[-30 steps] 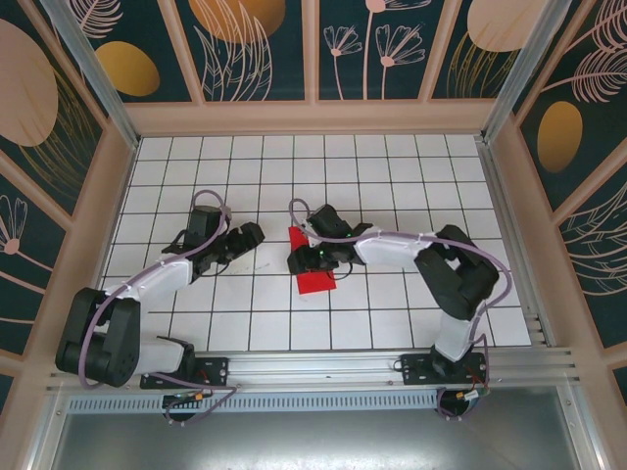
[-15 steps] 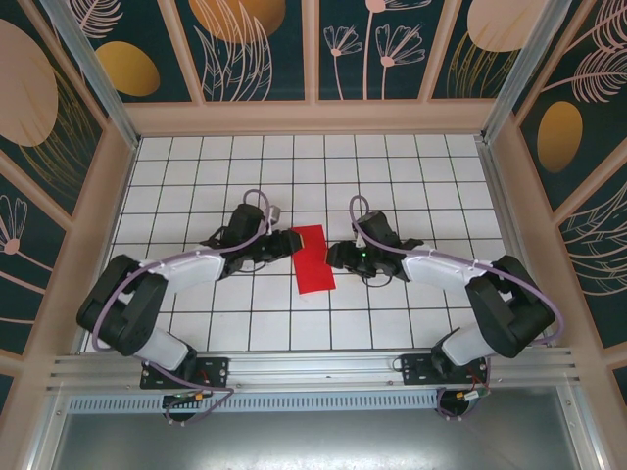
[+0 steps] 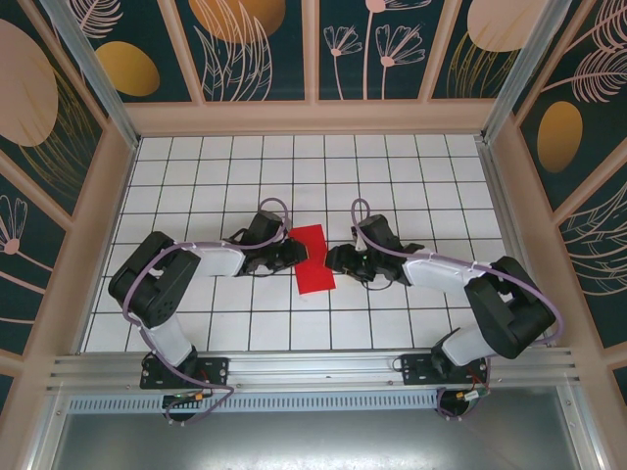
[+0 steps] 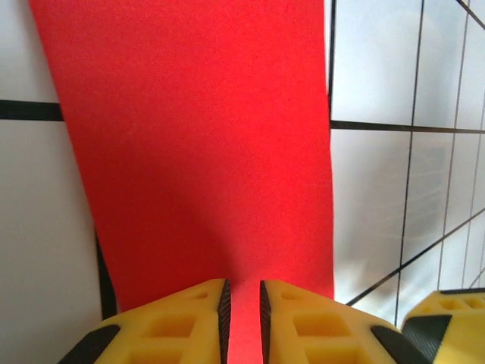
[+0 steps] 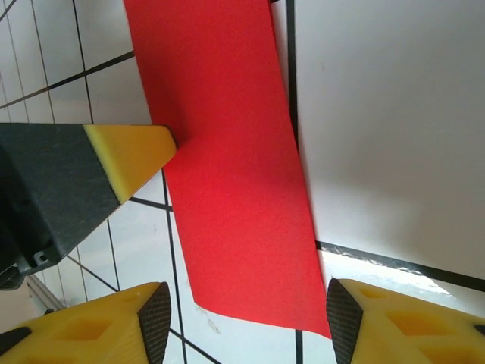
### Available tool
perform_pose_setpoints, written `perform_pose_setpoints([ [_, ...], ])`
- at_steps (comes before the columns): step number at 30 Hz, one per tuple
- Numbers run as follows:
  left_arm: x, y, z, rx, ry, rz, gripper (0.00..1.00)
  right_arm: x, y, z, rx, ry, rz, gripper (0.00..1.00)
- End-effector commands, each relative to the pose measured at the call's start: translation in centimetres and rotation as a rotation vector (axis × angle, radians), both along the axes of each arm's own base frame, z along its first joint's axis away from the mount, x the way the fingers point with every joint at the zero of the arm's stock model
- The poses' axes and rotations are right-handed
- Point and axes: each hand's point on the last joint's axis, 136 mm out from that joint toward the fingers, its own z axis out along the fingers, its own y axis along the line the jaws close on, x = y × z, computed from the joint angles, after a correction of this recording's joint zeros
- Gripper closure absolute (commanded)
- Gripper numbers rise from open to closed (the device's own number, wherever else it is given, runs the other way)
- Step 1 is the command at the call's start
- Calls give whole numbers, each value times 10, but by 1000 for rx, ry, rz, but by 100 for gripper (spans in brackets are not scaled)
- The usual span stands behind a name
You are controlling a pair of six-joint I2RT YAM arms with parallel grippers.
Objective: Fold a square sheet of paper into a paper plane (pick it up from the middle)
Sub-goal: Third fold the triangle at the center of the table.
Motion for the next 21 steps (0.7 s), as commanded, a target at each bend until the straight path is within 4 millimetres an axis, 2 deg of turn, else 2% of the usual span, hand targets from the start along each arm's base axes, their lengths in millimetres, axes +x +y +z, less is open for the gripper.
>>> perform_pose_setpoints([
  [1,-4,10,-14,46,18,32,80,-7,4,-8,21,40,23,43],
  [8,-14,19,-33,83,54,41,82,-16,6,-18,-3,69,57,47],
  [21,-15,20,-37,88,59,37,82,-28,23,-26,9,105,131,55],
])
